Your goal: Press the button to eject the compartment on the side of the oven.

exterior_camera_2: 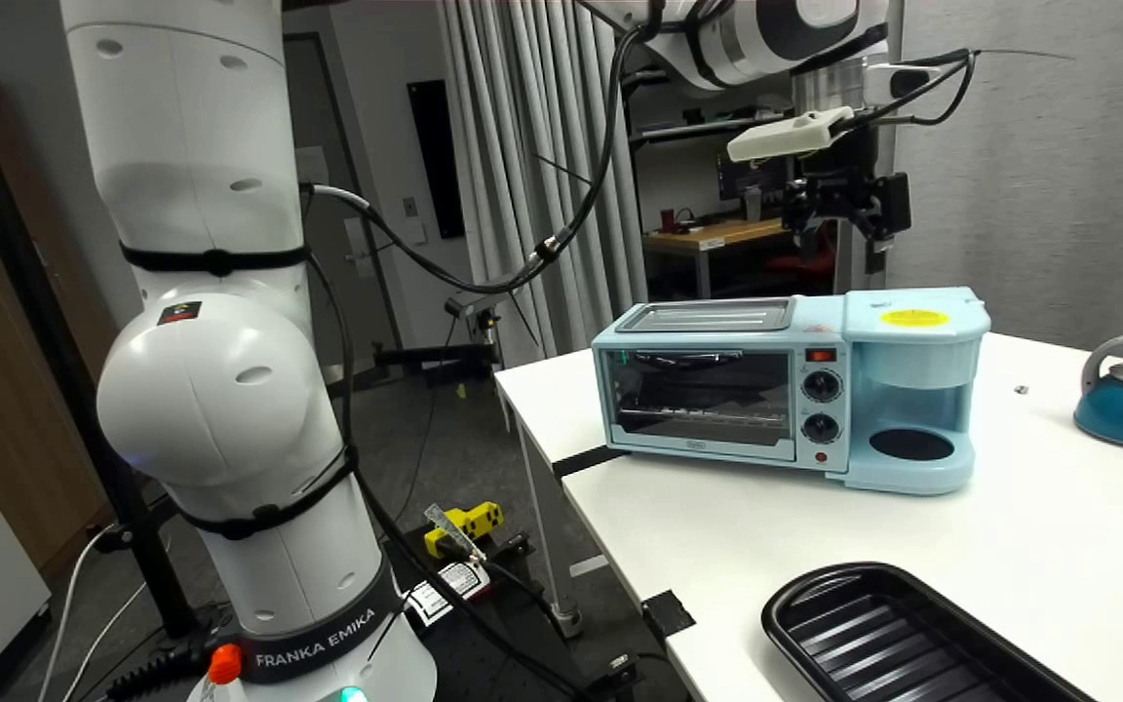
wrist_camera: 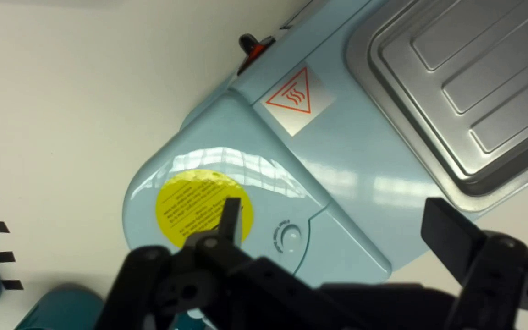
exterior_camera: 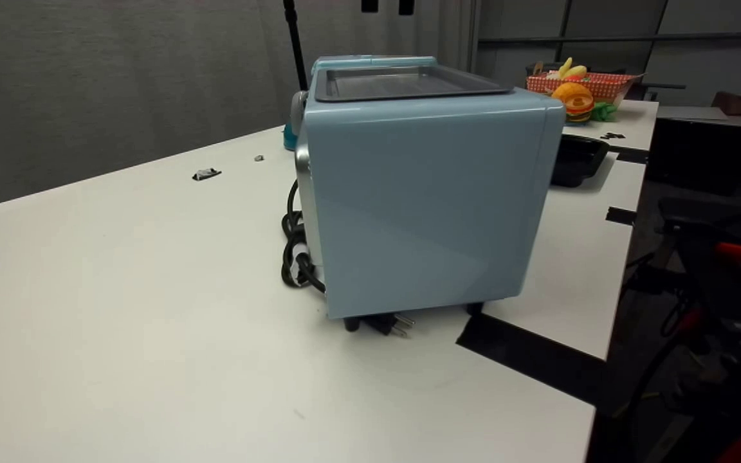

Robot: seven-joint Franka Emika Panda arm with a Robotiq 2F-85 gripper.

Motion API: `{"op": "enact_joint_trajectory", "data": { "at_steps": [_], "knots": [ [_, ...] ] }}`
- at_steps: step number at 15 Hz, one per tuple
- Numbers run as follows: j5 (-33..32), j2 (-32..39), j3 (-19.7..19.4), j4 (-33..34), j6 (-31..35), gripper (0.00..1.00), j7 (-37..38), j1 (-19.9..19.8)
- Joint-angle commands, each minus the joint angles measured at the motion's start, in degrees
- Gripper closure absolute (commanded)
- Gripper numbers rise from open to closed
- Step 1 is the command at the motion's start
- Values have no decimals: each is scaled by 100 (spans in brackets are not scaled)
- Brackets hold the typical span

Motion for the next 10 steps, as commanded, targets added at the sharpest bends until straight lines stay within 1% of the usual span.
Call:
{"op": "enact_joint_trajectory", "data": {
  "at_steps": [1, 2, 3, 4, 5, 7, 8, 9, 10],
  "knots": [
    [-57, 339, 24, 437, -33, 0, 155, 51],
    [-60, 398, 24, 499, -31, 3, 162, 61],
    [-65, 453, 23, 555, -34, 12, 166, 70],
    [-65, 508, 20, 615, -29, 28, 176, 76],
    [-69, 559, 18, 670, -33, 30, 172, 80],
    [-73, 654, 12, 789, -45, 44, 176, 84],
    [-66, 694, 8, 839, -40, 54, 181, 80],
    [-61, 732, 5, 883, -20, 61, 185, 78],
    [-57, 767, 4, 924, -3, 69, 181, 75]
  ]
}}
